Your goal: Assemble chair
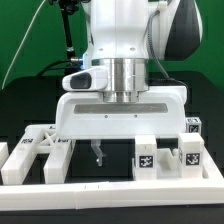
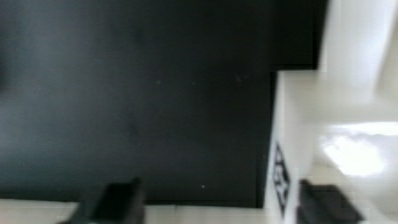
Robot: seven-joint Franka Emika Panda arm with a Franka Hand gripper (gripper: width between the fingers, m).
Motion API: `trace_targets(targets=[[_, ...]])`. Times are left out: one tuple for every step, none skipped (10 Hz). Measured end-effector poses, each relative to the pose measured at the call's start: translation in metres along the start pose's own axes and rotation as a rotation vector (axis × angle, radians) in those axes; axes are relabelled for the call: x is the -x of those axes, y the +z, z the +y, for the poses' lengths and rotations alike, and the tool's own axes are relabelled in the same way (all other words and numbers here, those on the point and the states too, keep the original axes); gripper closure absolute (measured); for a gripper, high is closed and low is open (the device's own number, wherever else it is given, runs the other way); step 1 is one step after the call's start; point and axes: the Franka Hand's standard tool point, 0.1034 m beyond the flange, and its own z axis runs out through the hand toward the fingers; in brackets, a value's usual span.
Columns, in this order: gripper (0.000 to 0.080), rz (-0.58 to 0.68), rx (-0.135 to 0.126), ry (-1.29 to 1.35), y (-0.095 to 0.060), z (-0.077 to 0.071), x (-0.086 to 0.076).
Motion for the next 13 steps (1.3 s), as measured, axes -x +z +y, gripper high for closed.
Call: trace_targets(targets=[[0.0287, 0.000, -0.001, 0.002, 0.000, -0.001, -0.001], [0.0179, -0.019, -0.007, 0.009, 0.001, -0.007, 0.001], [0.0158, -0.042, -0.016, 0.010, -0.001, -0.016, 0.002], [0.0158, -0.038, -0.018, 0.009, -0.003, -0.017, 0.001], [0.0151, -0.040, -0.018, 0.008, -0.002, -0.018, 0.002], [0.0151, -0.039, -0.018, 0.005, 0.000, -0.020, 0.004], [0.0150, -0.038, -0.014, 0.003, 0.005, -0.020, 0.006], [0.0150, -0.042, -0.011, 0.002, 0.011, -0.020, 0.011], [0.0150, -0.049, -0.010, -0.001, 0.016, -0.022, 0.013], [0.0150, -0.049, -0.010, 0.000, 0.016, -0.022, 0.013], [0.0256, -0.049, -0.010, 0.000, 0.016, -0.021, 0.013], [0.0393, -0.050, -0.010, 0.000, 0.017, -0.021, 0.014], [0.0393, -0.050, -0.010, 0.000, 0.017, -0.021, 0.014]])
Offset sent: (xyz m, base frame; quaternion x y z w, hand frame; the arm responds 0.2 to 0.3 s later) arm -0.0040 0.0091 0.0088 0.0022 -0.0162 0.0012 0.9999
